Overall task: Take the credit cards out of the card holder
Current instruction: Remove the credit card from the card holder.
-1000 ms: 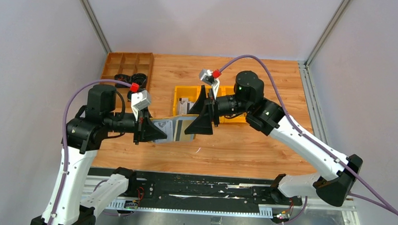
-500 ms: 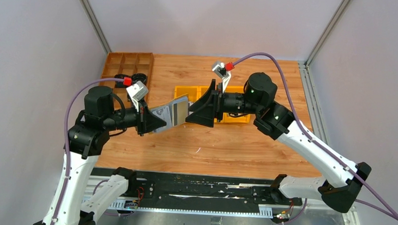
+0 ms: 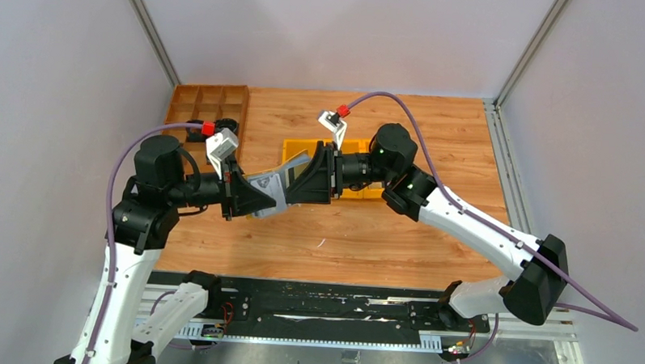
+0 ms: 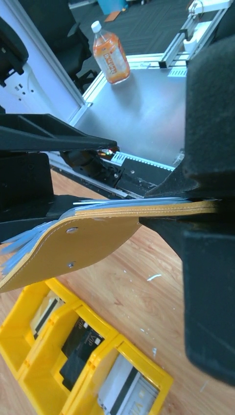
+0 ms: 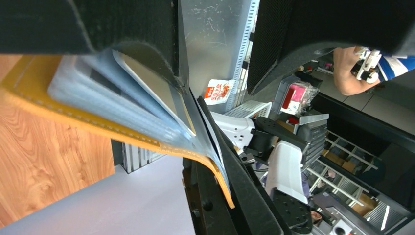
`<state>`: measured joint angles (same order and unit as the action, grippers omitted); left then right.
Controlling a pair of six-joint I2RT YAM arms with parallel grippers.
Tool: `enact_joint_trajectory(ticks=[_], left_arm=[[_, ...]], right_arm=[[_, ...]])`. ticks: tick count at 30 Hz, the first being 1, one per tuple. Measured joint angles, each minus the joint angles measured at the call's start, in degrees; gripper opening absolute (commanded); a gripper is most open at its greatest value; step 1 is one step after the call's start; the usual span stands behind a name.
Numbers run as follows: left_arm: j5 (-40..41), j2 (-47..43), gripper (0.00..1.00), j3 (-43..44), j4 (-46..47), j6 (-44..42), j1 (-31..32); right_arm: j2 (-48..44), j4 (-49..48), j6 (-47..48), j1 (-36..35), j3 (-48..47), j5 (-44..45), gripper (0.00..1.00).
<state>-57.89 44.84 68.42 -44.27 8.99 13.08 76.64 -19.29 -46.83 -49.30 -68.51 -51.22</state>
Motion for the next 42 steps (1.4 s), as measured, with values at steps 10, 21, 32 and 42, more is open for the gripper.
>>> enact_joint_trajectory(ticks=[10,21,32,42], left_arm=[[-4.7,-0.8,0.03,-1.8,2.2,2.2,-0.2],[-5.6,-3.0,0.14,-3.4,3.6,5.2,-0.6],[-6.2,-3.5,0.26,-4.4,4.2,6.8,-0.7],[-9.9,-3.5,0.25,-4.4,5.3,8.7,-0.7]], right_arm=[[0.7,-5.0,-3.0,-0.1,0.0,-1.8,0.39],[3.6,-7.9,-4.9,-0.3,-0.2,-3.7,0.13],[4.9,-7.9,-5.3,-0.9,-0.3,-4.2,0.00],[4.1,-8.4,-5.7,-0.9,0.8,-3.9,0.00]])
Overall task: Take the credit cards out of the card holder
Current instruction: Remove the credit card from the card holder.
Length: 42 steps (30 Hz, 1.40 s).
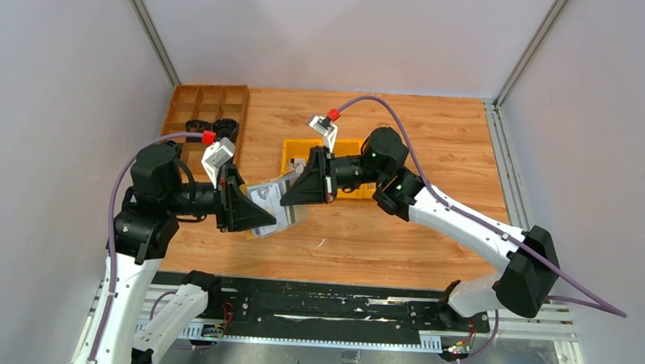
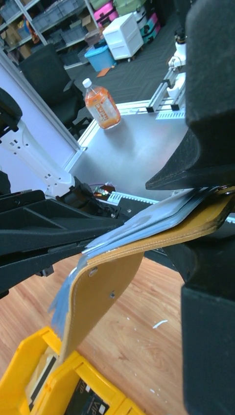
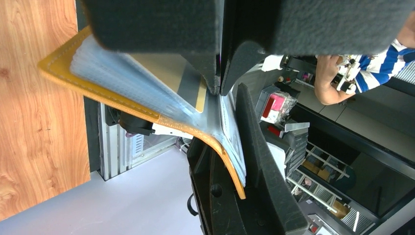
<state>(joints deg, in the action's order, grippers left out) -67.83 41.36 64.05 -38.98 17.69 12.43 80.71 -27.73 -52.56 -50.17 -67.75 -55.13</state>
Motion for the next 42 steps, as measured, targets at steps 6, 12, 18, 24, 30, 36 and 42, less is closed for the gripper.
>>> enact_joint_trajectory(ticks=[6,12,18,24,30,36,42], left_arm=[[-1.8,0.0,0.17,0.0,0.3,0.3,0.0],[-2.3,0.0,0.15,0.0,0.5,0.3,0.0],[-2.5,0.0,0.13,0.7,1.6,0.4,0.0],[-2.3,-0.2,0.07,1.6,2.6,0.8,0.0],[-0.7,-0.2,0.05,1.6,3.1,1.2,0.0],[0.2,-0.2,0.05,1.6,3.4,2.0,0.0],[0.2,-1.1,0.05,1.6,5.1,4.3,0.0]], right_arm=[[-2.5,-3.8,-1.7,0.1,3.1,-0.3,0.00],[-4.0,-5.5,-2.1,0.2,5.7,-0.3,0.00],[-5.8,-5.7,-2.2,0.7,7.3,-0.4,0.00],[-6.0,-8.6,-4.0,0.7,7.4,-0.4,0.26],[-5.5,-14.6,-6.9,0.0,7.5,-0.4,0.40],[-4.3,-14.9,-6.1,-1.1,7.3,-0.2,0.39],[-4.0,-10.0,-1.5,-2.0,5.0,0.1,0.09]])
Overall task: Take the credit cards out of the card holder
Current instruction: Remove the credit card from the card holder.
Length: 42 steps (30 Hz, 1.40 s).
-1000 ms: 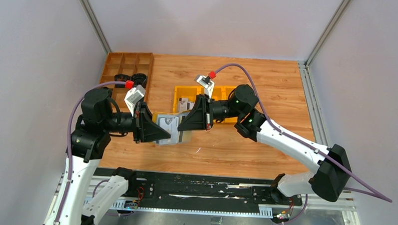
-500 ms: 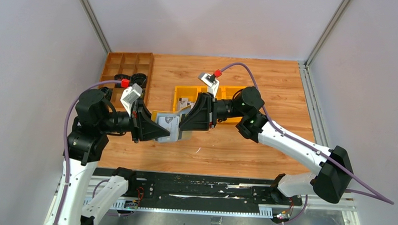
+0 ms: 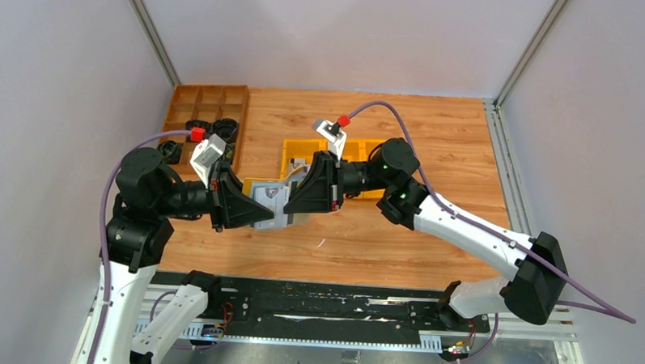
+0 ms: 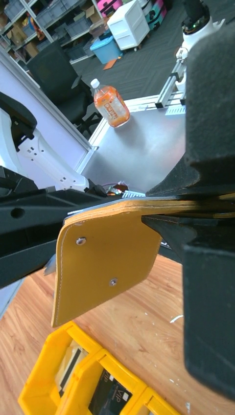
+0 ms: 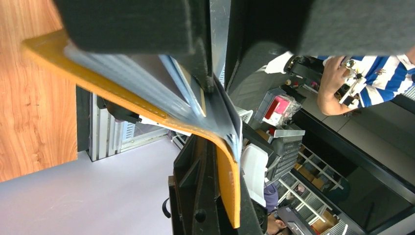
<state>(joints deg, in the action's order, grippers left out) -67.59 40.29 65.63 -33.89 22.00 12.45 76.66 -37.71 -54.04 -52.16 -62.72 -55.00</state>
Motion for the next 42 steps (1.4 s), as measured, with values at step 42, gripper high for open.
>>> enact_joint_trajectory(ticks=[42], left_arm=[[3.5,0.0,0.00,0.9,1.4,-0.6,0.1]], right_arm=[[-2.2,-10.8,-8.5,2.2,6.8,1.0,0.25]])
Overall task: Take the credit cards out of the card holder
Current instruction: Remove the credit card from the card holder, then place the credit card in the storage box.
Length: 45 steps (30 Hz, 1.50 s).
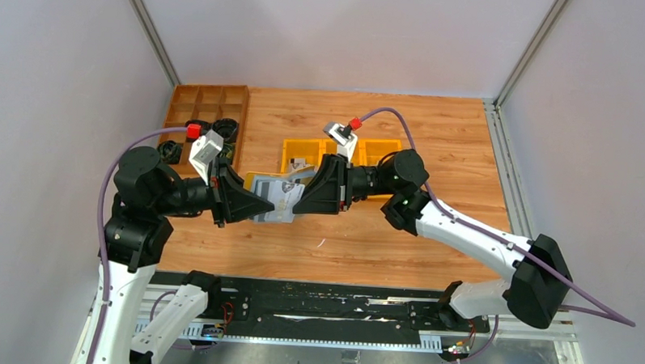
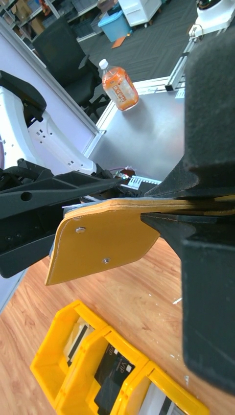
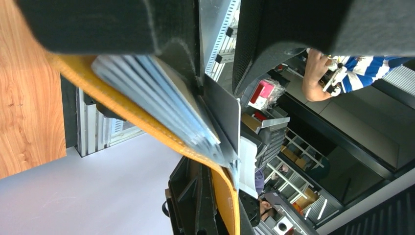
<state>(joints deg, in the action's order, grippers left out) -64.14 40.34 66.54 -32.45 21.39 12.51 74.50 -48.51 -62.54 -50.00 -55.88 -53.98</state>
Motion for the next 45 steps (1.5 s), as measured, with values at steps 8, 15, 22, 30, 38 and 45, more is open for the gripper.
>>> enact_joint_trajectory(ticks=[8,15,22,30,38,45], left_arm=[[1.4,0.0,0.00,1.4,-2.4,-1.7,0.0],[10.6,1.0,0.00,5.4,-9.4,-10.5,0.0],[24.2,1.6,0.00,6.7,-15.0,-19.0,0.0],[29.2,1.6,0.00,6.7,-18.2,-24.3,0.0],[21.9,-0.6,0.00,7.0,-19.0,-25.7,0.0],[18.3,-1.0,0.00,7.8,-19.1,-25.6,0.0]], right_arm=[[1.0,-1.1,-0.9,0.3,-0.4,0.0,0.00],[-3.9,6.9,3.1,6.4,0.3,-0.3,0.00],[-6.3,20.3,10.3,16.3,1.0,-0.8,0.00],[8.9,41.4,25.1,18.1,-7.2,7.4,0.00],[35.0,56.7,32.5,15.7,-29.5,19.3,0.00],[48.0,63.6,33.8,13.0,-41.3,26.1,0.00]])
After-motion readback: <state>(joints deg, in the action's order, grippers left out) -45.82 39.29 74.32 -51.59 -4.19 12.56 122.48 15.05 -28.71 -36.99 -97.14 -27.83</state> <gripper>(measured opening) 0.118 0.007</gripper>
